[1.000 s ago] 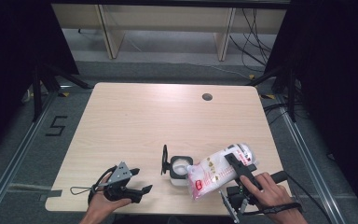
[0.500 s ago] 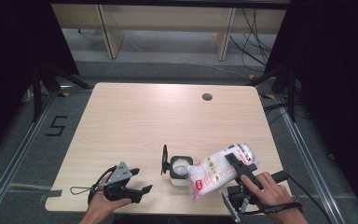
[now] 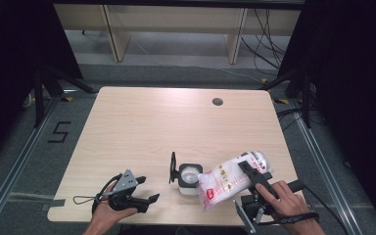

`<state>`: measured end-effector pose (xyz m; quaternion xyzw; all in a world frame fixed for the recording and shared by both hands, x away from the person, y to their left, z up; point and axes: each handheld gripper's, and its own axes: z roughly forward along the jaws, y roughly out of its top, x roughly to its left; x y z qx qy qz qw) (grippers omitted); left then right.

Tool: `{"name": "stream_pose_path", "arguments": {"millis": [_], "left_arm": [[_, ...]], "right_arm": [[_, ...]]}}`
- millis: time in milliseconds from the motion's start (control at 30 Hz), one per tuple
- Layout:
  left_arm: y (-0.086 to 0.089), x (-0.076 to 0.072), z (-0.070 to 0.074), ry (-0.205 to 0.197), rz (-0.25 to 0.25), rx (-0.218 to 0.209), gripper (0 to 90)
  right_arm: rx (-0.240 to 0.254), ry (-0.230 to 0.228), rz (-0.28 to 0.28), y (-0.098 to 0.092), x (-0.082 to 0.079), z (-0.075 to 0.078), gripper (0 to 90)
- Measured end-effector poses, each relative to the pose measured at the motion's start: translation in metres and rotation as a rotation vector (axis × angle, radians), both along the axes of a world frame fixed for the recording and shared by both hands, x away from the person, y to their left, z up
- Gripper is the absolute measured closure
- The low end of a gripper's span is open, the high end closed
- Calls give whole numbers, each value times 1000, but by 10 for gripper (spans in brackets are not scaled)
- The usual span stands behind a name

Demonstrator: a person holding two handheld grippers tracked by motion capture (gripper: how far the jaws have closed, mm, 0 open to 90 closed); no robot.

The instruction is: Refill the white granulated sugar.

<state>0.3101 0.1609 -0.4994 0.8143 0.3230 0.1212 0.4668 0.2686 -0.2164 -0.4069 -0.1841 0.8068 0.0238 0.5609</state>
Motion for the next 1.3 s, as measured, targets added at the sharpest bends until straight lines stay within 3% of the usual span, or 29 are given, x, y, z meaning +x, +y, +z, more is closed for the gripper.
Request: {"name": "stream_pose_path", "arguments": {"millis": [133,200,233,267,300,433,467,500,567,600,733,800,900,933,967,1033,1067,1167,1233,1267,1300], "left_arm": [[0,0,0,-4,2,1,210],[0,0,0,-5,2,2,210],[1,0,0,-8,0,-2,210],[1,0,0,-6,0,-5,210],[1,0,0,-7,2,2,210],[0,0,0,-7,-2,1,210],[0,0,0,-6,1,1,210],[0,0,0,-6,1,3,210],[0,0,0,-5,4,-6,210],[0,0,0,-8,6,-6,210],[0,0,0,-7,7,-7,210],[1,0,0,-8,0,1,210],[0,0,0,-7,3,-1,210],[0,0,0,-8,1,1,210],[1,0,0,-9,0,2,210],[0,0,0,-7,5,-4,210],[0,0,0,-6,7,-7,210],[1,0,0,-8,-2,-4,210],[1,0,0,-11,4,-4,210],[0,0,0,-7,12,-15,210],[0,0,0,-6,11,-14,210]], "right_arm": [[16,5,9,-2,0,0,489],[-12,3,32,-1,1,2,489],[-7,-2,24,-1,0,2,489],[37,21,-19,-3,-2,-2,489],[11,15,1,-2,0,0,490],[43,37,-31,-3,-2,-3,490],[22,27,-3,-3,0,-2,490],[35,34,-15,-3,0,-2,490],[24,25,15,-2,2,-1,490],[58,42,-28,-4,0,-4,490],[39,39,12,-5,4,-3,491],[48,49,-22,-5,3,-4,492],[24,47,-2,-5,6,-5,495],[44,58,-13,-6,6,-8,496],[22,46,16,-5,8,-7,498],[51,64,-22,-6,7,-11,499],[-14,45,31,-4,11,-8,500],[41,73,-28,-7,10,-16,504],[-19,55,-11,-6,11,-15,508],[1,68,-41,-6,10,-19,509],[-17,58,-31,-5,11,-19,511]]}}
